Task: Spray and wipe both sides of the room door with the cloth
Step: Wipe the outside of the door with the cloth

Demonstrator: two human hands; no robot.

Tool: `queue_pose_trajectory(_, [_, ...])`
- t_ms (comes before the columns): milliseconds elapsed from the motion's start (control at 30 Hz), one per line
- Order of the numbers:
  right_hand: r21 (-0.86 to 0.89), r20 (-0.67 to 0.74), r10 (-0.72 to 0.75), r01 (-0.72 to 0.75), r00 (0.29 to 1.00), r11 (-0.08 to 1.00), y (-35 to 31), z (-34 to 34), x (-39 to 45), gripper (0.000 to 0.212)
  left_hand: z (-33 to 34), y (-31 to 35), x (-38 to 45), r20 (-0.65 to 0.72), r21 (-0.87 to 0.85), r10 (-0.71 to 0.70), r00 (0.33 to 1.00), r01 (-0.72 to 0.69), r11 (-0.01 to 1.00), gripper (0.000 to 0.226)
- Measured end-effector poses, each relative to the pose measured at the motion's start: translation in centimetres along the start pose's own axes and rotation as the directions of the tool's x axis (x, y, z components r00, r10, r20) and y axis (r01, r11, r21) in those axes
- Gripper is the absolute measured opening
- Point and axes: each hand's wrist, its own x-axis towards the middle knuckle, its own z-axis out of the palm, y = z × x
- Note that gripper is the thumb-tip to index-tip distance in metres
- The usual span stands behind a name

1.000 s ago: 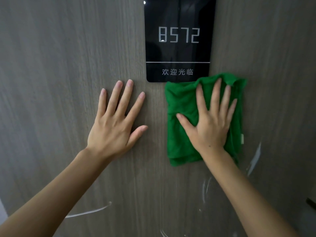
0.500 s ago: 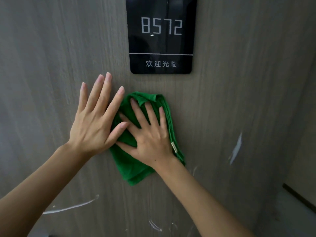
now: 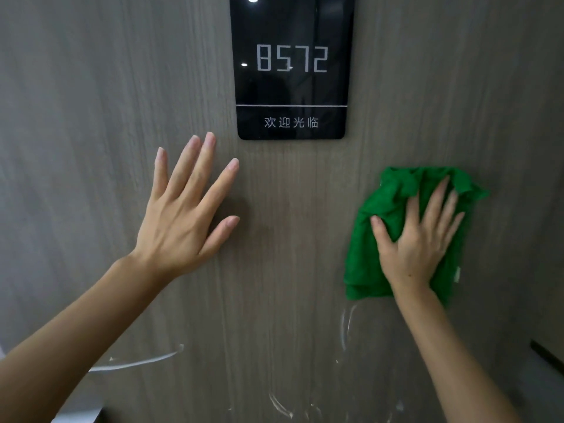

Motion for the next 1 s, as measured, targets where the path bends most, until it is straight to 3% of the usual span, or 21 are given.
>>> queue_pose_trajectory(133, [0.037,-0.029,-0.034,0.035,0.999,0.999,-2.2,0.2,-1.3,0.076,0.4,1.8,2.2,0.002,-0.026,0.029,1.0,-0.029,0.999,0.058])
queue_pose_trajectory(267, [0.054,0.01,-0.236,0.235,0.972,0.971,-5.5,0.9,-5.1,0.067,2.0,5.6,4.8,0.003,-0.029,0.078,0.997,-0.078,0.997,0.057])
queue_pose_trajectory(533, [0.062,0.059,-0.601,0.598,0.797,0.799,-3.2,1.6,-8.5,0.065,4.9,10.3,9.4,0.076,0.068,0.076,0.994,-0.081,0.994,0.061])
queue_pose_trajectory(667, [0.034,0.078,-0.698,0.697,0.712,0.716,0.5,1.3,-6.7,0.071,5.1,10.2,9.4,0.09,0.12,0.07,0.994,-0.081,0.99,0.06])
queue_pose_trajectory(867, [-0.021,0.011,-0.459,0.459,0.888,0.888,1.7,-0.4,1.0,0.075,4.8,10.2,9.4,0.107,0.115,0.075,0.991,-0.088,0.989,0.061])
queue_pose_trajectory(1000, [-0.015,0.003,-0.334,0.334,0.943,0.943,-0.3,-0.8,2.3,0.073,4.7,10.1,9.4,0.117,0.102,0.078,0.99,-0.09,0.991,0.063])
